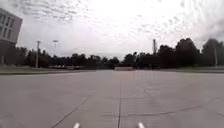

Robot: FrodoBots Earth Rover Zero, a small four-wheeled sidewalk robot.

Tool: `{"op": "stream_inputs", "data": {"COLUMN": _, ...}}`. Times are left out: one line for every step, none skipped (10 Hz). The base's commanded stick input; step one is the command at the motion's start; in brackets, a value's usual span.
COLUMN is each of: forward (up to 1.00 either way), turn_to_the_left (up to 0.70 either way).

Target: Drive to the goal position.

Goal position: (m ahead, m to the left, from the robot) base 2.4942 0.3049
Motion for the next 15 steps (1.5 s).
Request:
{"op": "stream_inputs", "data": {"forward": 0.7, "turn_to_the_left": 0.0}}
{"op": "stream_inputs", "data": {"forward": 0.7, "turn_to_the_left": 0.0}}
{"op": "stream_inputs", "data": {"forward": 0.7, "turn_to_the_left": 0.0}}
{"op": "stream_inputs", "data": {"forward": 0.7, "turn_to_the_left": 0.0}}
{"op": "stream_inputs", "data": {"forward": 0.7, "turn_to_the_left": 0.0}}
{"op": "stream_inputs", "data": {"forward": 0.7, "turn_to_the_left": 0.0}}
{"op": "stream_inputs", "data": {"forward": 0.7, "turn_to_the_left": 0.0}}
{"op": "stream_inputs", "data": {"forward": 0.7, "turn_to_the_left": 0.0}}
{"op": "stream_inputs", "data": {"forward": 0.7, "turn_to_the_left": 0.0}}
{"op": "stream_inputs", "data": {"forward": 0.7, "turn_to_the_left": 0.0}}
{"op": "stream_inputs", "data": {"forward": 0.7, "turn_to_the_left": 0.0}}
{"op": "stream_inputs", "data": {"forward": 0.7, "turn_to_the_left": 0.0}}
{"op": "stream_inputs", "data": {"forward": 0.7, "turn_to_the_left": 0.0}}
{"op": "stream_inputs", "data": {"forward": 0.7, "turn_to_the_left": 0.0}}
{"op": "stream_inputs", "data": {"forward": 0.7, "turn_to_the_left": 0.0}}
